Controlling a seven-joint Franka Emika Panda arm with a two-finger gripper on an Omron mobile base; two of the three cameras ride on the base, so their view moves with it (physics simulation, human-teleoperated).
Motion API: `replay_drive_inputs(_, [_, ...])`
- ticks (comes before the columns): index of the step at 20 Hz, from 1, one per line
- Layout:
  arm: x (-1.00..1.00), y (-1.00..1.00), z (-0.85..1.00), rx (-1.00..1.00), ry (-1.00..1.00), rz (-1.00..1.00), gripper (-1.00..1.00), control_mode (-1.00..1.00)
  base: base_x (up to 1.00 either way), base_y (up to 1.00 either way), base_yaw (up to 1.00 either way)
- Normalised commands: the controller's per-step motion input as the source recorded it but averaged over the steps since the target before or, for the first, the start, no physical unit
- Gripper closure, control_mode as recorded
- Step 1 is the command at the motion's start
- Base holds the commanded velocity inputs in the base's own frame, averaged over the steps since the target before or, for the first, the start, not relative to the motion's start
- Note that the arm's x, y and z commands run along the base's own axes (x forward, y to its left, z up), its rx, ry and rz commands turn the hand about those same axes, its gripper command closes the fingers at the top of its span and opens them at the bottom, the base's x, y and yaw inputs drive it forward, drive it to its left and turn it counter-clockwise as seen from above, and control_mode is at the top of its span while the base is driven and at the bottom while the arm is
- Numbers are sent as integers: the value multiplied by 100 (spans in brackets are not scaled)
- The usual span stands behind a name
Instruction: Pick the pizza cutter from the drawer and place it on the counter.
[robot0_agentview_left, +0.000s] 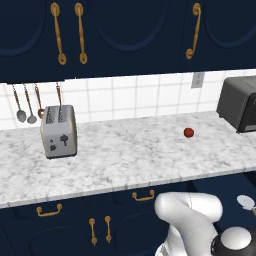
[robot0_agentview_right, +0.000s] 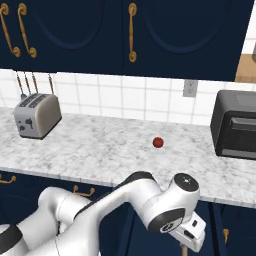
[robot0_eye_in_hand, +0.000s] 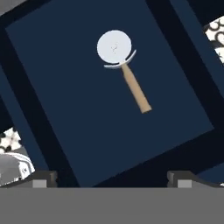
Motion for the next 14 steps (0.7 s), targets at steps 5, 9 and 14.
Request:
replay_drive_inputs(5, [60, -23, -85, -6, 18, 7, -100, -100, 0, 0, 0])
replay_drive_inputs(9, [11, -29, -66, 1, 19, 4, -100, -100, 0, 0, 0])
replay_drive_inputs(14, [17, -24, -91, 0, 21, 1, -100, -100, 0, 0, 0])
